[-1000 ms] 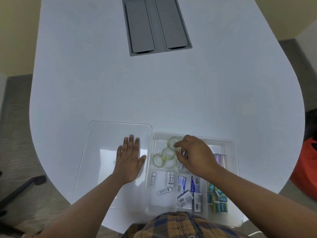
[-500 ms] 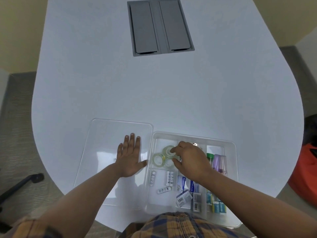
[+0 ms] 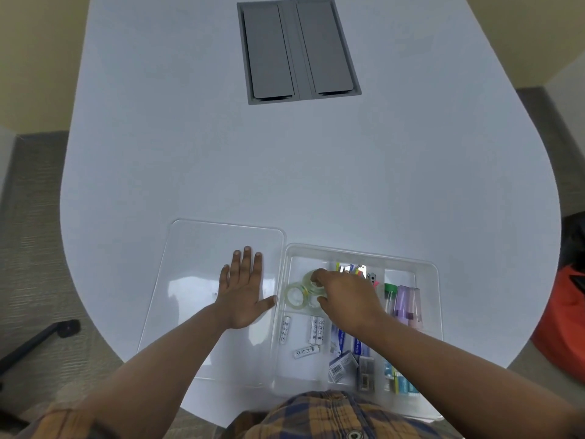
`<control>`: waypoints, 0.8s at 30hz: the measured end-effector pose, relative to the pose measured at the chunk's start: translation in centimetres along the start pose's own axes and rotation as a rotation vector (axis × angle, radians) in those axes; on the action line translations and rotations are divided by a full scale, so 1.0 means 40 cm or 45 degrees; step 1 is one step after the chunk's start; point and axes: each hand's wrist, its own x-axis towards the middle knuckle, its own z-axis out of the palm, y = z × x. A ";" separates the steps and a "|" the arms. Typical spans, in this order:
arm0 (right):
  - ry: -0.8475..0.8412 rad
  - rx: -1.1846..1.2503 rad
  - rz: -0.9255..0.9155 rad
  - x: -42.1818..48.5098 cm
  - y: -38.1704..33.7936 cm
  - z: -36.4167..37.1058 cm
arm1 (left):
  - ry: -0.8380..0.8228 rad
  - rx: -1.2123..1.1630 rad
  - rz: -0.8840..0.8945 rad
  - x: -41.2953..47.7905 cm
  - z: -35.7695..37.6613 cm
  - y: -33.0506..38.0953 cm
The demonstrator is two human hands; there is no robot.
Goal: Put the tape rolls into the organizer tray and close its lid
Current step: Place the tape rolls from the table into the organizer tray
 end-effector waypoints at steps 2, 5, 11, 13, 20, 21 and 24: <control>-0.016 -0.061 0.014 0.011 -0.004 0.005 | 0.000 0.012 -0.012 0.000 0.000 0.002; -0.011 -0.133 0.024 0.029 -0.005 0.005 | 0.007 0.013 -0.017 -0.001 -0.001 0.001; -0.010 -0.195 -0.020 0.046 -0.013 -0.013 | 0.013 0.004 -0.017 0.001 0.004 0.001; 0.012 -0.173 -0.031 0.050 -0.016 -0.020 | 0.020 0.006 -0.017 0.001 0.005 0.000; 0.012 -0.202 -0.046 0.054 -0.024 -0.028 | -0.006 0.024 -0.016 0.005 0.007 -0.004; 0.001 -0.216 -0.042 0.052 -0.024 -0.027 | 0.000 0.019 -0.017 0.005 0.006 -0.003; -0.011 -0.242 -0.044 0.050 -0.023 -0.024 | 0.000 0.029 -0.020 0.003 0.005 -0.001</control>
